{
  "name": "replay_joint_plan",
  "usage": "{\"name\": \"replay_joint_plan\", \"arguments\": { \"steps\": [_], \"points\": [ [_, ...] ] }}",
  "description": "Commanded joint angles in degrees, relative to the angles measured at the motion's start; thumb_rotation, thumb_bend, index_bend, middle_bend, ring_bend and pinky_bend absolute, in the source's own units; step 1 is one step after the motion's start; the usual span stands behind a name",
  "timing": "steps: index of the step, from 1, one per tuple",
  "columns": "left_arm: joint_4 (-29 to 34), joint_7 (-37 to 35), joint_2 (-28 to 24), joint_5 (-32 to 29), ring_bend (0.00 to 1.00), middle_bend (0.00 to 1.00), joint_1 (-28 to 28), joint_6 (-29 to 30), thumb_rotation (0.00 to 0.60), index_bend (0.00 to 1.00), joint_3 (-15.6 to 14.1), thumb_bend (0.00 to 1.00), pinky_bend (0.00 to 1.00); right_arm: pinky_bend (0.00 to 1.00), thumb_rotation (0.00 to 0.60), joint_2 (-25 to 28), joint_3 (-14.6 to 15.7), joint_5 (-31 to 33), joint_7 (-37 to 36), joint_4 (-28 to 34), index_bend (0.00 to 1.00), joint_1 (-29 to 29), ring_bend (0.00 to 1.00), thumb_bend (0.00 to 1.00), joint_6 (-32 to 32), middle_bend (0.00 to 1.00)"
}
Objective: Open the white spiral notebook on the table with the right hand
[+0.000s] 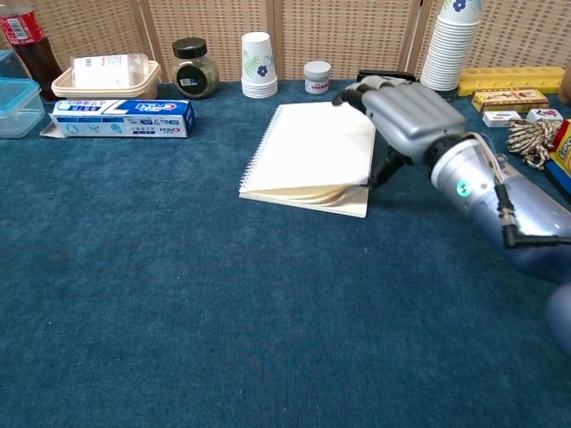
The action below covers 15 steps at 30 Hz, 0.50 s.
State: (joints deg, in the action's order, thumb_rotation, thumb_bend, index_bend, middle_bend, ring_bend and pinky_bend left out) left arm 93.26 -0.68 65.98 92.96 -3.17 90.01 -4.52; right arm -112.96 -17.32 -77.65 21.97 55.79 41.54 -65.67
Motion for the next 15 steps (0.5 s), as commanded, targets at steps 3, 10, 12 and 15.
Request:
{"name": "replay_joint_plan", "arguments": {
  "steps": [3, 10, 12, 15],
  "points": [
    [-0.6, -0.8, 0.3, 0.1, 0.01, 0.07, -0.2, 0.3, 0.6, 0.11, -0.1, 0.27, 0.0, 0.12, 0.6, -1.1, -3.8, 1.1, -0.3, -0.8, 0.13, 3.3, 0.05, 0.15, -1.1, 0.14],
    [-0.9, -1.2, 0.4, 0.3, 0.01, 0.07, -0.4, 0.7, 0.6, 0.11, -0.1, 0.27, 0.0, 0.12, 0.6, -0.7, -5.9, 1.9, 0.8, 0.5, 0.13, 5.5, 0.05, 0.15, -1.4, 0.14],
    [-1.0, -1.4, 0.5, 0.4, 0.01, 0.07, -0.4, 0.8, 0.6, 0.11, -0.1, 0.27, 0.0, 0.12, 0.6, -0.5, -6.8, 2.2, 1.4, 1.6, 0.13, 6.5, 0.05, 0.15, -1.5, 0.14],
    [-1.1, -1.7, 0.6, 0.6, 0.01, 0.07, -0.5, 0.8, 0.6, 0.11, -0.3, 0.27, 0.0, 0.12, 0.6, -0.6, -7.9, 3.0, 2.3, 3.4, 0.13, 8.0, 0.05, 0.15, -1.0, 0.14]
  ]
}}
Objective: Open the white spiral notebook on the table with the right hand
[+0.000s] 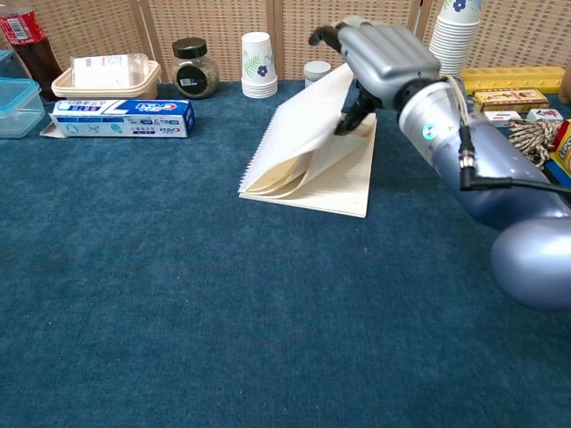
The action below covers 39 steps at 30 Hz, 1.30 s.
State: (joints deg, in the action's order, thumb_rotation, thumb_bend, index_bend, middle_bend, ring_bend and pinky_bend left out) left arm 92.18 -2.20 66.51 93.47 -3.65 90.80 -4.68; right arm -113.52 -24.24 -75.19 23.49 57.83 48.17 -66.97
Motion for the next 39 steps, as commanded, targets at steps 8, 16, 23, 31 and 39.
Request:
{"name": "replay_joint_plan", "arguments": {
  "steps": [8, 16, 23, 31, 39],
  "points": [
    [-0.7, -0.9, 0.2, 0.0, 0.01, 0.07, -0.5, 0.6, 0.6, 0.11, -0.2, 0.27, 0.0, 0.12, 0.6, -1.2, -2.5, 2.7, 3.8, 2.5, 0.13, 4.6, 0.05, 0.15, 1.3, 0.14],
    [-1.9, -2.2, 0.3, -0.3, 0.01, 0.07, -1.2, 1.2, 0.6, 0.11, -0.4, 0.27, 0.0, 0.12, 0.6, -3.4, -3.6, 5.0, 6.0, 1.2, 0.12, 8.2, 0.06, 0.15, 3.1, 0.14],
    [-2.4, -2.6, 0.3, -0.1, 0.01, 0.07, -1.6, 1.5, 0.6, 0.11, -0.6, 0.27, 0.0, 0.12, 0.6, -4.8, -4.1, 5.7, 7.4, -0.2, 0.12, 11.2, 0.06, 0.15, 3.6, 0.13],
    [-3.7, -4.1, 0.3, -0.8, 0.01, 0.07, -2.8, 2.4, 0.6, 0.11, -0.8, 0.27, 0.0, 0.12, 0.6, -7.1, -5.5, 6.9, 8.3, -2.4, 0.12, 15.7, 0.06, 0.14, 4.6, 0.13],
    [-4.7, -5.2, 0.4, -0.9, 0.01, 0.07, -3.1, 2.4, 0.6, 0.11, -0.8, 0.27, 0.0, 0.12, 0.6, -9.5, -6.3, 7.8, 8.2, -4.1, 0.12, 19.2, 0.06, 0.14, 4.9, 0.13]
  ]
}}
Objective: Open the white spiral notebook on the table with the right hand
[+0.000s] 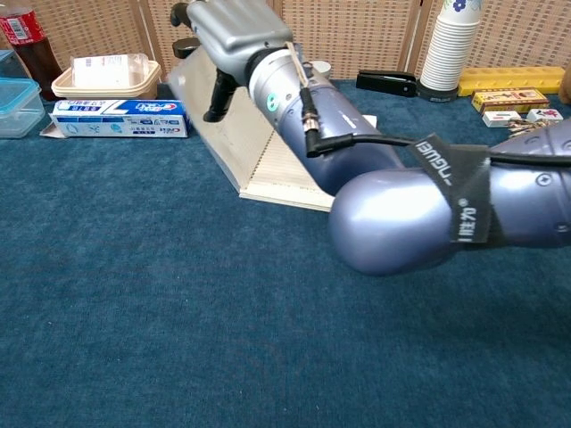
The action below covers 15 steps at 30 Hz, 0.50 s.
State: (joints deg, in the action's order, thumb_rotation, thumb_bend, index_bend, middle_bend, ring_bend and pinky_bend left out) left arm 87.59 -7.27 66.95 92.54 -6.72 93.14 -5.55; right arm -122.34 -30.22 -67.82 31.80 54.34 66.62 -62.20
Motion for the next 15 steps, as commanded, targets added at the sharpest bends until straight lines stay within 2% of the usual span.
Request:
{"name": "replay_joint_plan", "arguments": {
  "steps": [1, 8, 15],
  "points": [
    [-0.2, -0.2, 0.0, 0.0, 0.01, 0.07, -0.1, 0.2, 0.6, 0.11, 0.0, 0.27, 0.0, 0.12, 0.6, -1.1, -0.5, 0.7, -0.3, -0.9, 0.12, 1.1, 0.06, 0.14, 0.3, 0.13],
    [-1.2, -1.3, -0.1, -0.6, 0.01, 0.07, -0.9, 0.4, 0.6, 0.11, -0.1, 0.27, 0.0, 0.12, 0.6, -1.6, 0.9, 1.0, -0.5, -2.8, 0.11, 1.2, 0.06, 0.13, 0.4, 0.13],
    [-1.5, -1.5, 0.2, 0.1, 0.01, 0.07, -0.3, -0.4, 0.6, 0.12, -0.1, 0.27, 0.0, 0.12, 0.6, 1.8, 4.2, 0.8, 0.9, 1.7, 0.1, -3.0, 0.05, 0.13, -1.0, 0.13]
  ]
}}
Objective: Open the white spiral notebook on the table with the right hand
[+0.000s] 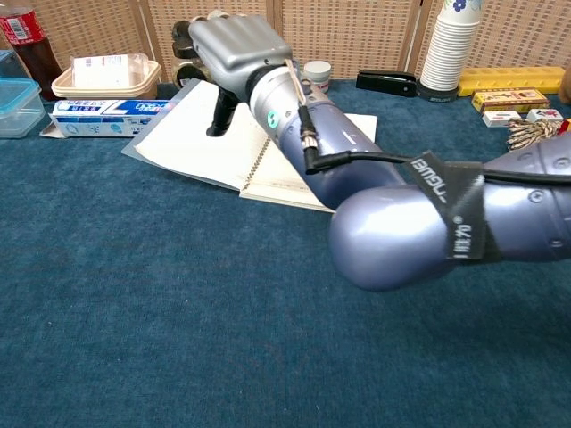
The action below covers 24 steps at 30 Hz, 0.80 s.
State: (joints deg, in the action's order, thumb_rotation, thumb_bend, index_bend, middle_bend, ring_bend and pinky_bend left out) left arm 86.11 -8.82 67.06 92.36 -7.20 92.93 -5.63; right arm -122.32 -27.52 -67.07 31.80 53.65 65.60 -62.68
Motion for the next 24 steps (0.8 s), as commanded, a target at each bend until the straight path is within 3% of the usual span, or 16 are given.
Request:
{"name": "replay_joint_plan", "arguments": {
  "steps": [1, 4, 14, 24],
  "points": [
    [0.1, 0.3, 0.1, 0.6, 0.01, 0.07, 0.4, -0.4, 0.6, 0.11, -0.1, 0.27, 0.0, 0.12, 0.6, 2.9, 2.3, 0.1, 1.6, 4.2, 0.1, -3.2, 0.05, 0.13, -0.9, 0.13],
    [0.4, 0.6, 0.1, 1.0, 0.01, 0.07, 0.6, -0.7, 0.6, 0.12, -0.2, 0.27, 0.0, 0.12, 0.6, 5.4, 4.0, 0.3, 2.5, 7.8, 0.1, -5.8, 0.05, 0.13, -1.7, 0.13],
    [2.4, 2.8, -1.2, 1.6, 0.01, 0.07, 1.6, -2.9, 0.6, 0.12, -0.9, 0.27, 0.0, 0.12, 0.6, 19.9, 12.7, 2.6, 7.8, 31.3, 0.1, -19.8, 0.05, 0.13, -8.1, 0.13],
    [3.3, 3.7, -1.5, 2.8, 0.01, 0.07, 1.7, -2.5, 0.6, 0.12, -1.3, 0.27, 0.0, 0.12, 0.6, 28.6, 19.7, -1.6, 8.1, 40.4, 0.1, -29.1, 0.05, 0.13, -16.9, 0.14]
  ]
}}
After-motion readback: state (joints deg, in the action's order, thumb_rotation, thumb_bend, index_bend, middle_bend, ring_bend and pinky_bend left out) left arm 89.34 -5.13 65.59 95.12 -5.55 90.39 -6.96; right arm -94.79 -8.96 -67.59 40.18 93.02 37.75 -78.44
